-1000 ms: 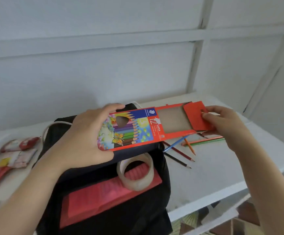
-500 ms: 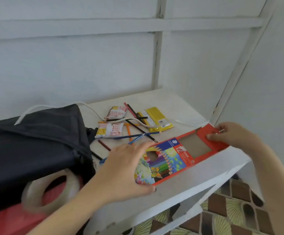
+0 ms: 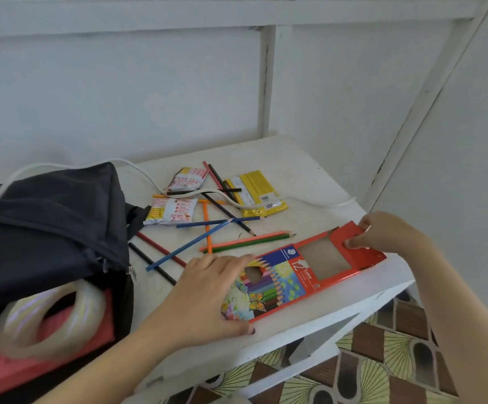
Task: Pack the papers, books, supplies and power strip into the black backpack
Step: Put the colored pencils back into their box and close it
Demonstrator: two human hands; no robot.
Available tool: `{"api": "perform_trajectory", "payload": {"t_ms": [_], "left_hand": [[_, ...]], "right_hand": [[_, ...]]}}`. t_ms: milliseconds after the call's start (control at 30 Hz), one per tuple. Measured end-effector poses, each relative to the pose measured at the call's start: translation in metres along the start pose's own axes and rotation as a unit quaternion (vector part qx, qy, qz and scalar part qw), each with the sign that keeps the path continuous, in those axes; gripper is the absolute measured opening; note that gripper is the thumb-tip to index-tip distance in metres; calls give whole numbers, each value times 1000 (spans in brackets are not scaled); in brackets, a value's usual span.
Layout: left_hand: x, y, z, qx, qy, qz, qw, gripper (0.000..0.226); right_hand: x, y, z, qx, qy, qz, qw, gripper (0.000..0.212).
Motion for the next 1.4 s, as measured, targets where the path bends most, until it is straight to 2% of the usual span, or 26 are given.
{"api": "perform_trajectory", "payload": {"t_ms": [100, 167, 233, 300, 400, 533, 700, 1000, 1100, 1167, 1267, 1400], "left_hand": [[-4, -4, -9, 40, -8, 13, 999, 88], [-9, -11, -20, 90, -29, 70, 993, 60], [-18, -20, -33, 79, -58, 144, 985, 29], [-30, -30, -44, 79, -93, 182, 976, 18], [-52, -41, -48, 83, -87, 152, 981, 9], [-80, -37, -38, 26, -57, 41, 997, 8], [-98, -33, -37, 27, -59, 16, 998, 6], [-106, -36, -32, -67, -20, 17, 997, 11], [-108, -39, -37, -72, -26, 38, 996, 16], [-110, -42, -42, -54, -36, 53, 996, 17], [-111, -48, -50, 43, -70, 86, 993, 12], [-111, -56, -51, 200, -102, 164, 961, 8]], "right_hand": [[-3, 3, -15, 52, -45, 113, 991, 56], [-5, 8, -33, 69, -140, 183, 971, 43], [-7, 16, -52, 58, -232, 179, 954, 26], [-8, 26, -69, 77, -277, 148, 946, 18], [-11, 36, -85, 130, -298, 112, 939, 17], [-13, 37, -100, 187, -313, 112, 924, 16], [-18, 35, -100, 285, -325, 203, 879, 24], [-16, 26, -73, 129, -330, 132, 926, 14], [-13, 22, -69, 84, -329, 122, 933, 21], [-11, 20, -66, 50, -332, 115, 935, 26], [-12, 22, -67, 69, -328, 92, 938, 16], [-16, 24, -71, 66, -326, 60, 941, 9]]}}
Point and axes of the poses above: each hand's wrist, its own x-axis away from the middle knuckle, its own y-axis out of the palm, z = x × y, the point moved 3 cm from there along -x, towards the middle knuckle, and after that the axes turned 7 degrees about -z, right-handed, at the moved point
